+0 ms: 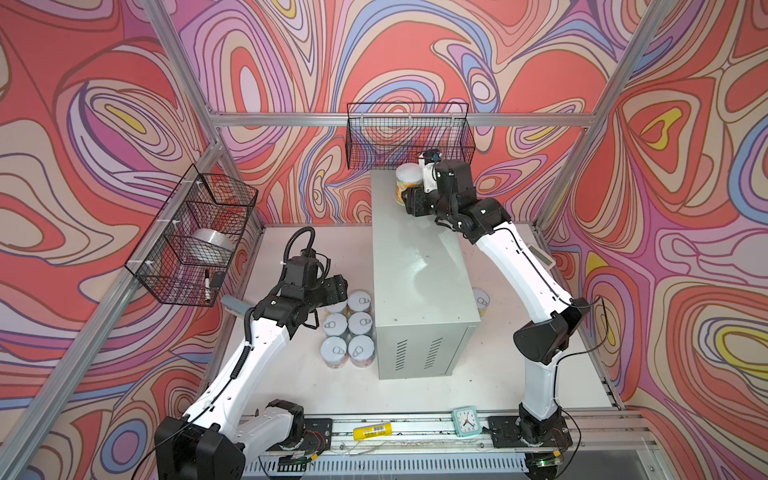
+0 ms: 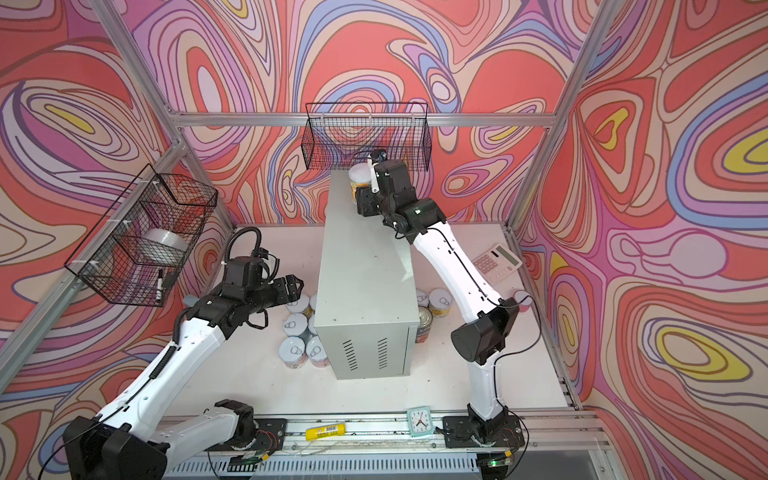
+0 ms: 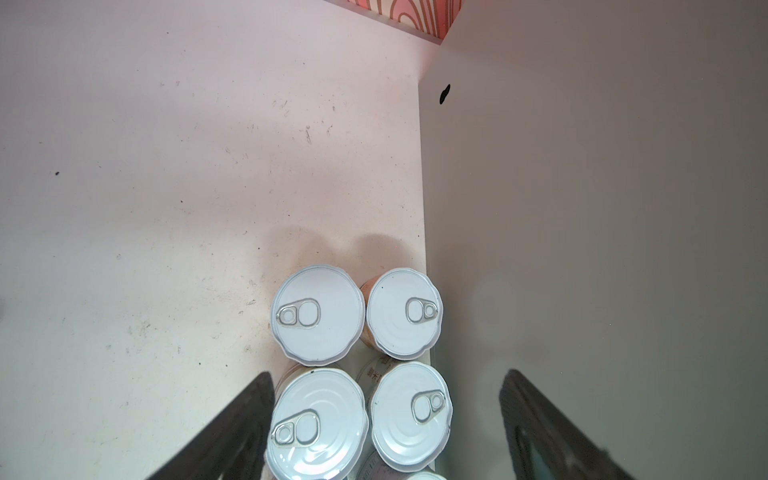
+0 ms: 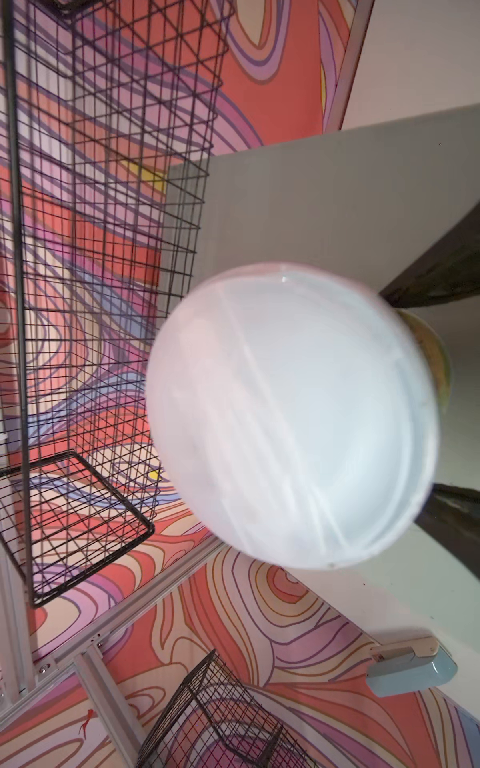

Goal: Place and organize the canned foods onto the counter
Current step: 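Move the can toward the far end of the cabinet top and lower it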

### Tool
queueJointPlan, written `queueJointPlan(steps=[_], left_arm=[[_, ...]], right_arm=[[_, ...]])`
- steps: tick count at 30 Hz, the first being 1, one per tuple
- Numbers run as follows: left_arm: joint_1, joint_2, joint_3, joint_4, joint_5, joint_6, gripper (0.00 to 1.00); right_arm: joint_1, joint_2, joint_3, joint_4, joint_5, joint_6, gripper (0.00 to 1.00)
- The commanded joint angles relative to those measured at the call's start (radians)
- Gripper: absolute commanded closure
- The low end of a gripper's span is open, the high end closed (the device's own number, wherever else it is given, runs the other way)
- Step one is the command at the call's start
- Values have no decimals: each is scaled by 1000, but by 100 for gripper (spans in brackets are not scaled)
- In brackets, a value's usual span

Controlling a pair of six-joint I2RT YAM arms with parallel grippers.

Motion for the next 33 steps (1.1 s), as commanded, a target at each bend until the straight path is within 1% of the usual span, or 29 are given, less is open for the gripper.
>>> queueJointPlan(steps=[1, 10, 18, 28, 33], left_arm=[[1, -2, 19, 2, -28, 13, 15], [1, -1, 20, 6, -40, 17, 14], [1, -7, 17, 1, -58, 23, 15], [1, -14, 8, 7, -63, 22, 14], [1, -24, 5, 6, -61, 25, 14]], right_arm=[[-13, 24, 8, 107, -40, 3, 33], [-23, 94, 46, 194, -56, 34, 35], [-29, 149, 107, 205, -62, 59, 38], [-31, 198, 178, 203, -80, 85, 39], [-33, 209, 189, 207, -84, 93, 39]])
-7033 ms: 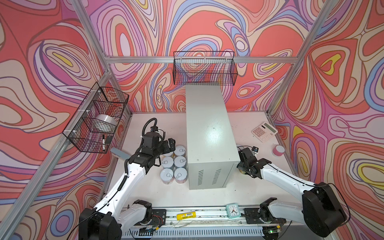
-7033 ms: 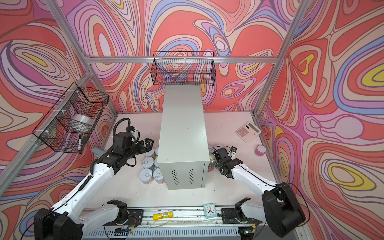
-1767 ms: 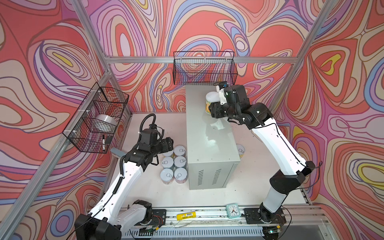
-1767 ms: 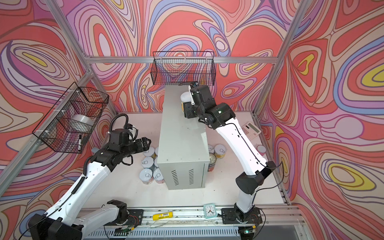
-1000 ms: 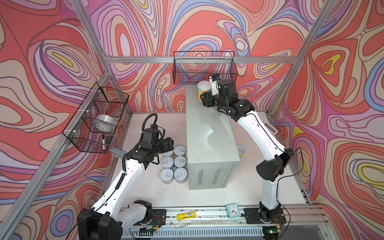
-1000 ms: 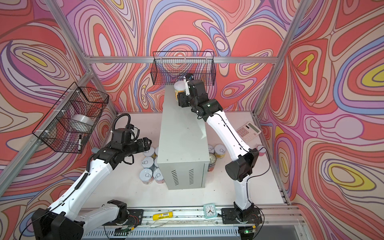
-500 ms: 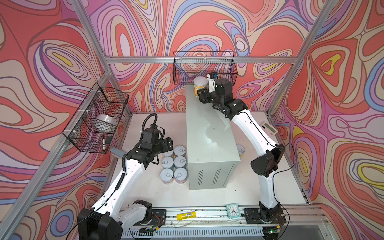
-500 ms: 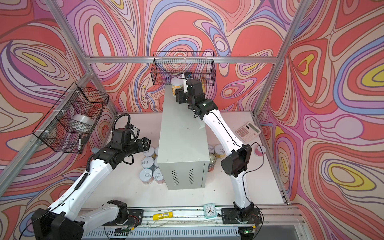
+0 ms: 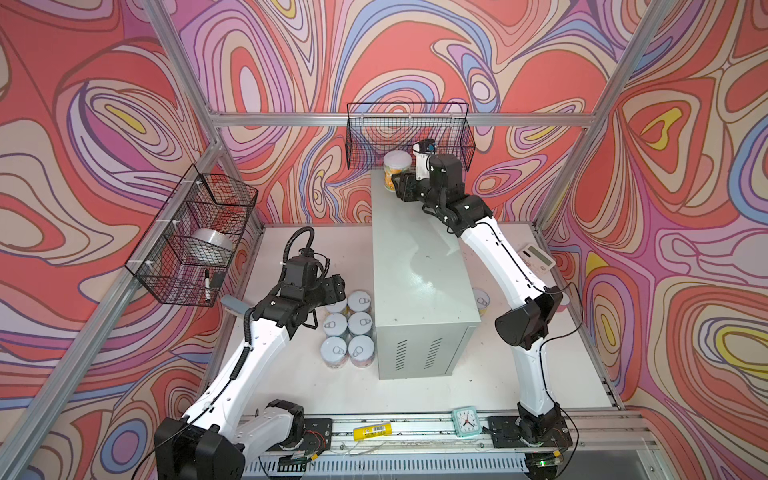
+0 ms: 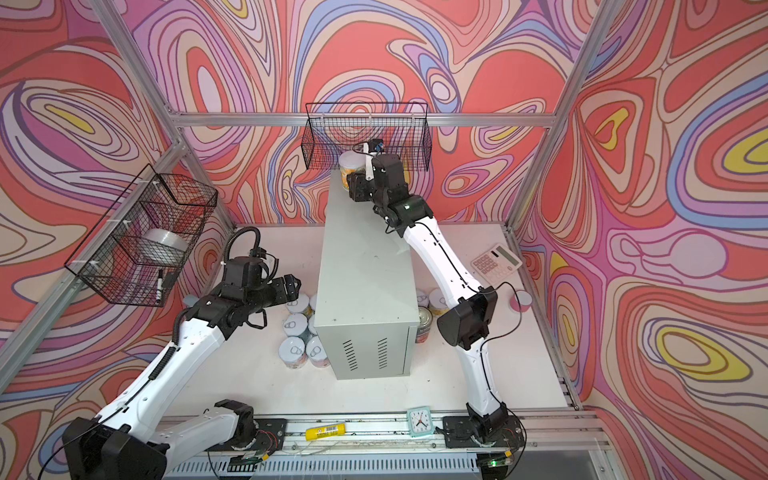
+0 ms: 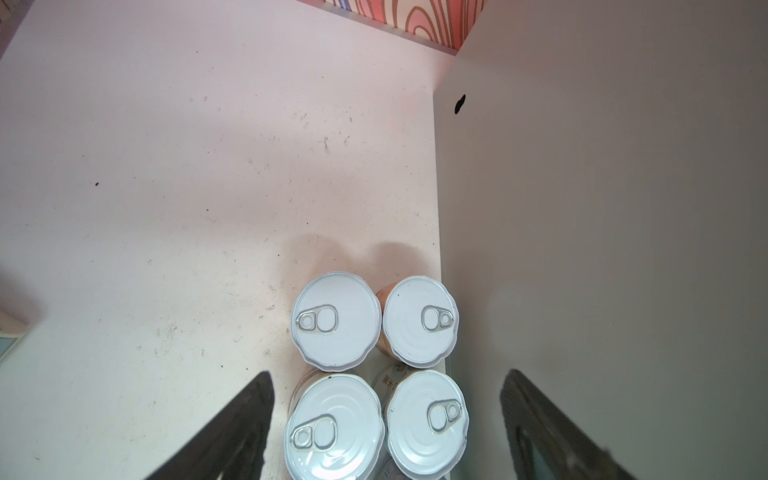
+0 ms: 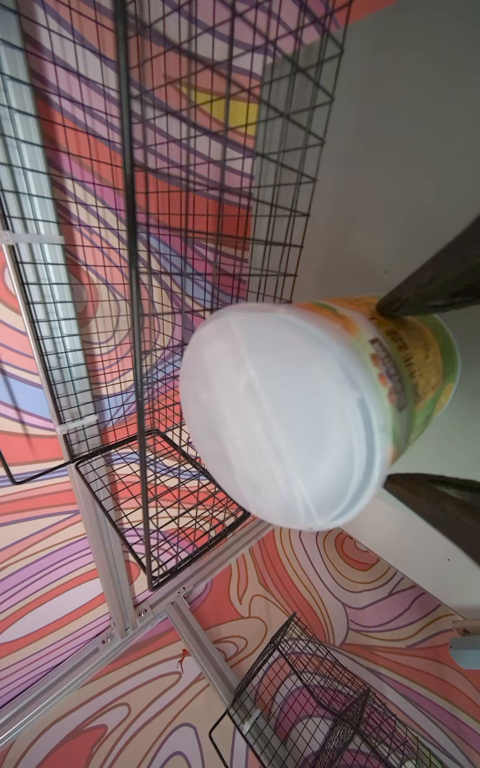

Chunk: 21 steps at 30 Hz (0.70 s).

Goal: Place and organize the canned foods onto the counter
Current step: 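Move the can toward the far end of the cabinet top and lower it, then open the right gripper and withdraw it from the placed can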

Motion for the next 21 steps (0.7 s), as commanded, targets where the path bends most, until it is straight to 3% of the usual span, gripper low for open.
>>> queueJointPlan(steps=[1, 10, 21], left_arm=[[1, -23, 3, 4, -12, 8, 14], [1, -49, -7, -8, -21, 8, 14], [1, -73, -13, 1, 4, 3, 13]], right_arm=[[-5, 26, 22, 22, -7, 17, 40], [-7, -34, -10, 16, -12, 21, 40], [-6, -514, -426, 17, 102, -47, 32]])
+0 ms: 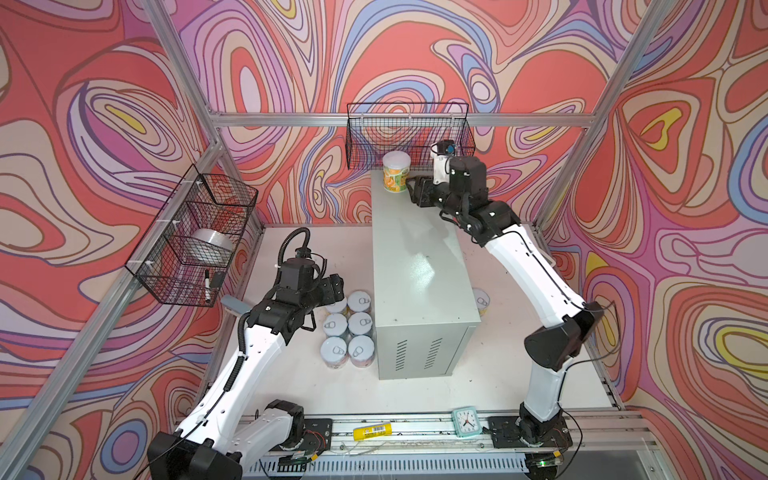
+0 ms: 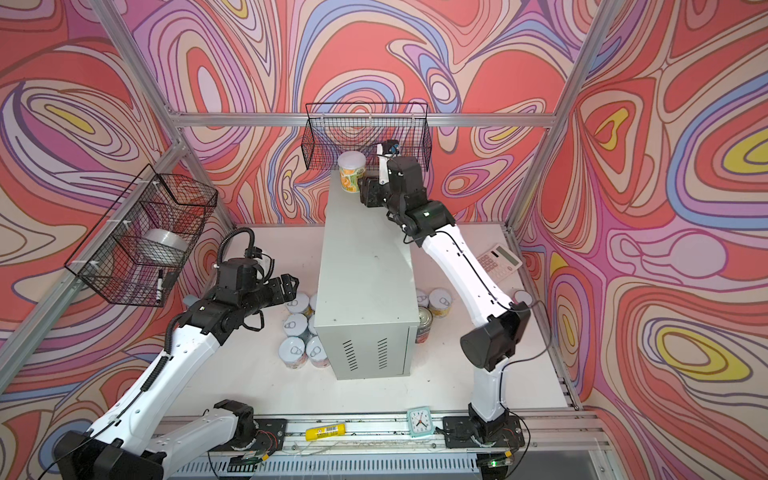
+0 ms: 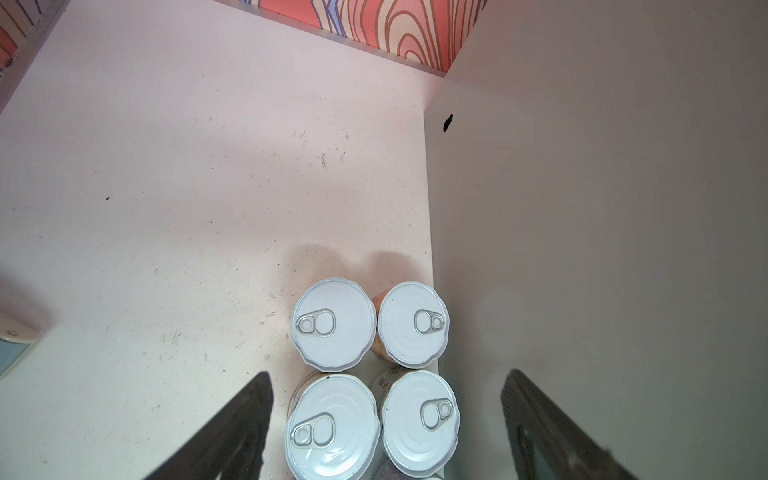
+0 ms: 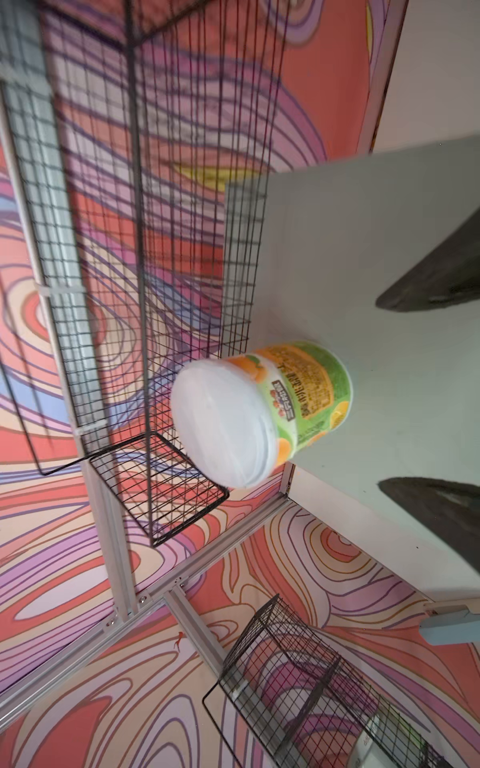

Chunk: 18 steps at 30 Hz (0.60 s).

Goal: Place and organize the canned foods onto the counter
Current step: 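Open the right gripper and withdraw it from the placed can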

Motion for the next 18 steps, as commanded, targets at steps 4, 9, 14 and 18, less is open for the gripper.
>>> queueJointPlan(steps=[4, 9, 14, 18], left_arm=[[-1, -30, -15, 11, 17, -1, 13], [-2, -42, -34, 42, 31, -2, 13], [-5, -50, -61, 54, 29, 0, 13], [-7, -33, -58, 60, 47, -1, 13]], right_arm=[[-7, -370, -323, -15, 142, -71, 27], [-9, -596, -593, -75, 232, -63, 20], [-9, -792, -798, -186, 353, -66, 15], [-9, -905, -954, -278, 397, 7, 8]])
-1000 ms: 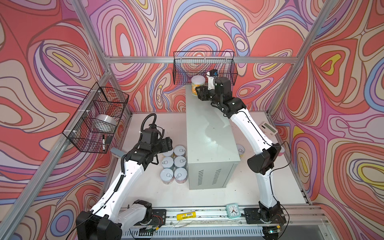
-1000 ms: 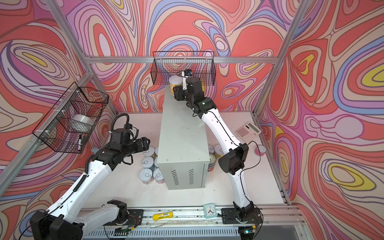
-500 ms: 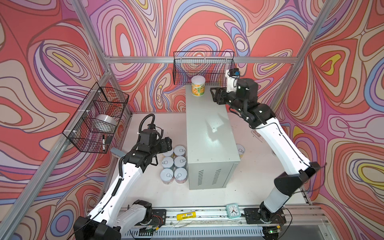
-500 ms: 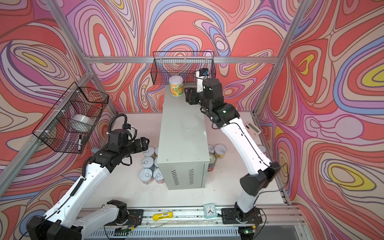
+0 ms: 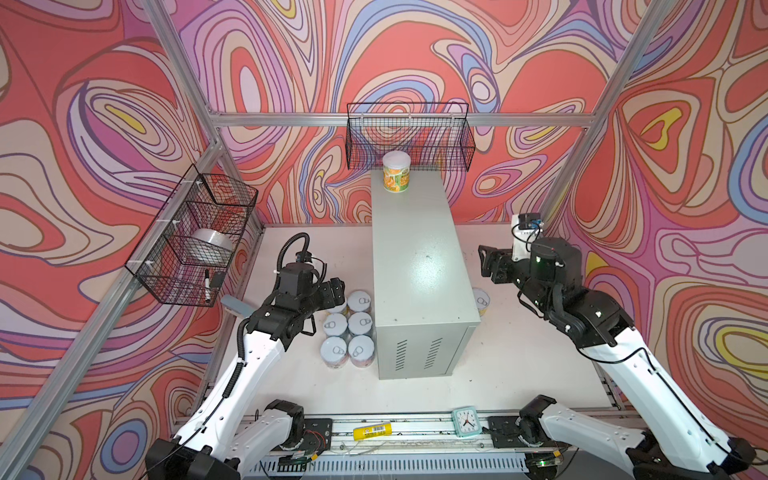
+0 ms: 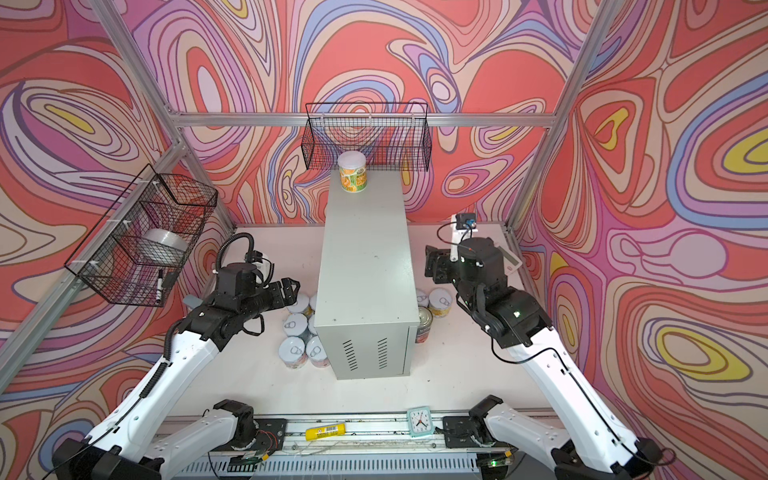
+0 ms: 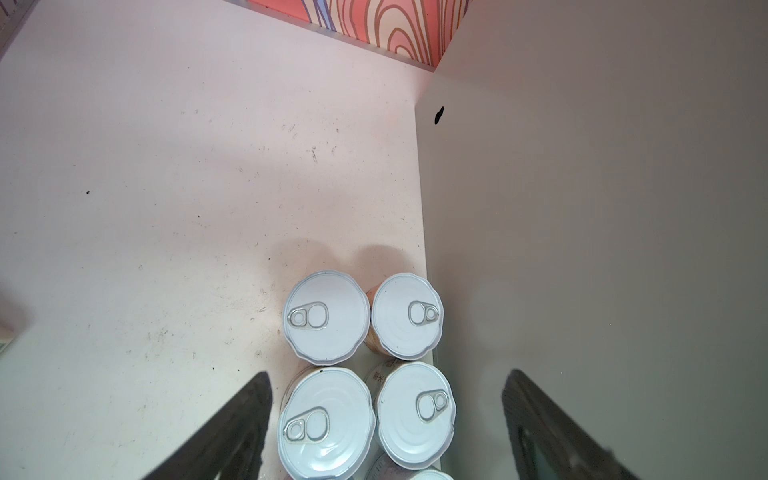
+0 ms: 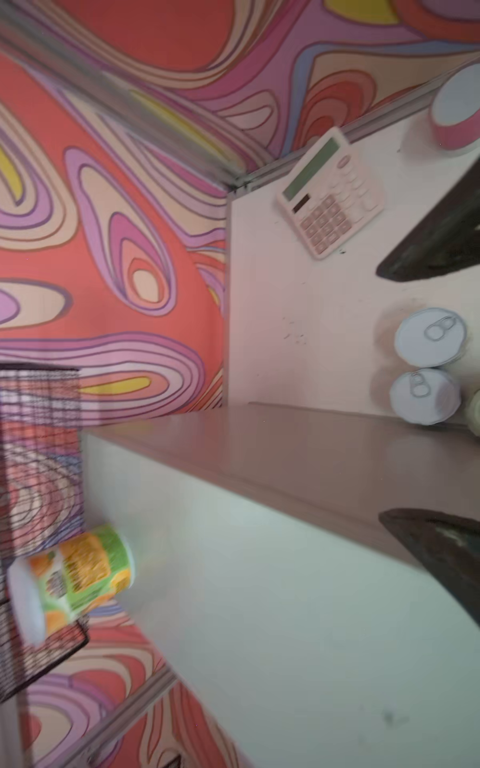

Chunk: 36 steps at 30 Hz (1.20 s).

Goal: Place and organize the canned foods onto the counter
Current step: 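Open the right gripper and withdraw it from the placed can, then lower the right gripper toward the gold-lidded can beside the cabinet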

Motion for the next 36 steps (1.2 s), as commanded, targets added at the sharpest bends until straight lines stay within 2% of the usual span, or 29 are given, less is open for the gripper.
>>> queueJointPlan(steps=[1, 4, 6, 9, 12, 19, 26, 36], left_arm=[[-5, 8, -6, 33, 25, -1, 13], [-5, 17, -3, 41, 35, -2, 13], [-4, 26, 4, 41, 40, -2, 13], [-6, 37, 18, 29, 46, 0, 14], [-8, 31, 16, 29, 46, -3, 14], [-7, 18, 2, 28, 36, -6, 14], [-13, 56, 15, 37, 58, -11, 14], [-16, 93, 16, 57, 67, -9, 14]], right_arm=[[-5, -102, -123, -112, 83, 72, 7], [-4, -197, -242, -97, 50, 132, 7], [-4, -232, -294, -111, -15, 184, 9], [-4, -207, -355, -132, -161, 251, 12], [-3, -166, -408, -138, -226, 295, 12], [-5, -137, -468, -98, -284, 321, 8], [-3, -104, -556, 15, -357, 357, 9], [32, 30, -559, 79, -335, 323, 8]])
